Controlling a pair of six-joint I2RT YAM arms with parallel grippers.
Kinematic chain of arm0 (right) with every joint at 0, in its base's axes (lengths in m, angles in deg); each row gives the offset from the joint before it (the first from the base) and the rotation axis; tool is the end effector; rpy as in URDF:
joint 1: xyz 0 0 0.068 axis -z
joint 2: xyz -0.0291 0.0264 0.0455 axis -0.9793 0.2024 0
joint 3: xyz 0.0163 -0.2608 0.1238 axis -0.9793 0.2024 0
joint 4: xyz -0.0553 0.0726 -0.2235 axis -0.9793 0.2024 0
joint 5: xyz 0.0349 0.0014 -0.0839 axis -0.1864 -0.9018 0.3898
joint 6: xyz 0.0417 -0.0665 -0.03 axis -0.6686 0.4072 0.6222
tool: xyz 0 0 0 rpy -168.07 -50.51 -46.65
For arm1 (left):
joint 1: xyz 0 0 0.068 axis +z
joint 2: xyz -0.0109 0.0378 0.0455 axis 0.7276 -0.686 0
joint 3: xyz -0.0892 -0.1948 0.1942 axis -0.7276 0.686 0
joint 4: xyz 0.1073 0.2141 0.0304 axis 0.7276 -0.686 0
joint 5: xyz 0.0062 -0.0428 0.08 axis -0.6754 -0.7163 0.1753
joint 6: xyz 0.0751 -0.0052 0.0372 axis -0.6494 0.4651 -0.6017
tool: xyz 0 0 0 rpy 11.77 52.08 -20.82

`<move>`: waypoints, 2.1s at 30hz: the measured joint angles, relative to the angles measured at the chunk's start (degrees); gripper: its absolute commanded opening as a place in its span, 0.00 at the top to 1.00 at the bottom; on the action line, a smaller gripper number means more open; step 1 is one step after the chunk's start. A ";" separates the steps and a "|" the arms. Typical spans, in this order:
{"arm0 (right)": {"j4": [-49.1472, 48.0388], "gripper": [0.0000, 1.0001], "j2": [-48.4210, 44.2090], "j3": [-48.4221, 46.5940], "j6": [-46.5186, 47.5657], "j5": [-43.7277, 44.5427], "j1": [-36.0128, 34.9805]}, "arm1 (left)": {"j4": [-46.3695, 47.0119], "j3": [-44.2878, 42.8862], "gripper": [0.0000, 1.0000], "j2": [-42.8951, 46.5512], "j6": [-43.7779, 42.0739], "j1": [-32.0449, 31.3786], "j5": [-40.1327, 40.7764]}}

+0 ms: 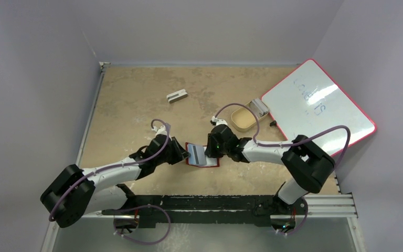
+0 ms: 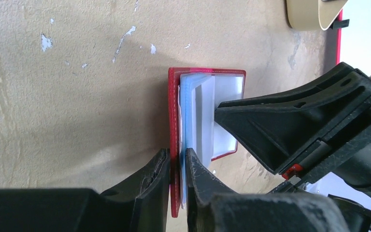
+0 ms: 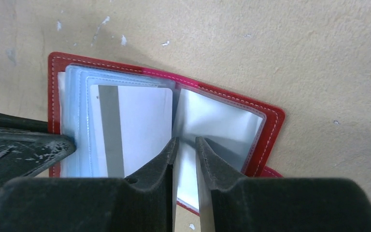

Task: Put the credit cards into the card holder
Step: Turn over the card slot in the card holder.

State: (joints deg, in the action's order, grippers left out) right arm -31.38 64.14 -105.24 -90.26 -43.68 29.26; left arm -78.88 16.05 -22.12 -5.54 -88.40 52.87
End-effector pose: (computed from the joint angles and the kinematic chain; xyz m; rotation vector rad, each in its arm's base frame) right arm 0.2170 0.2428 0.1696 -0.1562 2.3803 0.7135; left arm 0.1662 -0.1471 0.1628 -0.4449 2.3645 -0.9385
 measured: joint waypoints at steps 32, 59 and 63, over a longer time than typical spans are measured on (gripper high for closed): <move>-7.26 0.70 4.22 -1.03 1.05 -3.26 0.31 | 3.78 -0.37 1.00 0.81 0.07 0.00 -1.40; -13.33 0.64 11.02 -6.21 6.71 -10.78 2.62 | -24.02 -17.94 1.00 -1.79 -11.39 -0.48 7.37; -15.98 0.64 12.22 -6.16 6.27 -12.59 2.64 | -23.34 -17.94 1.00 -2.27 -11.30 -0.48 6.84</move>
State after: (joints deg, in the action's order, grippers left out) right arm -47.36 76.36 -111.40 -83.99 -56.27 31.91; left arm -102.22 -1.90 -24.40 -16.84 -88.88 59.71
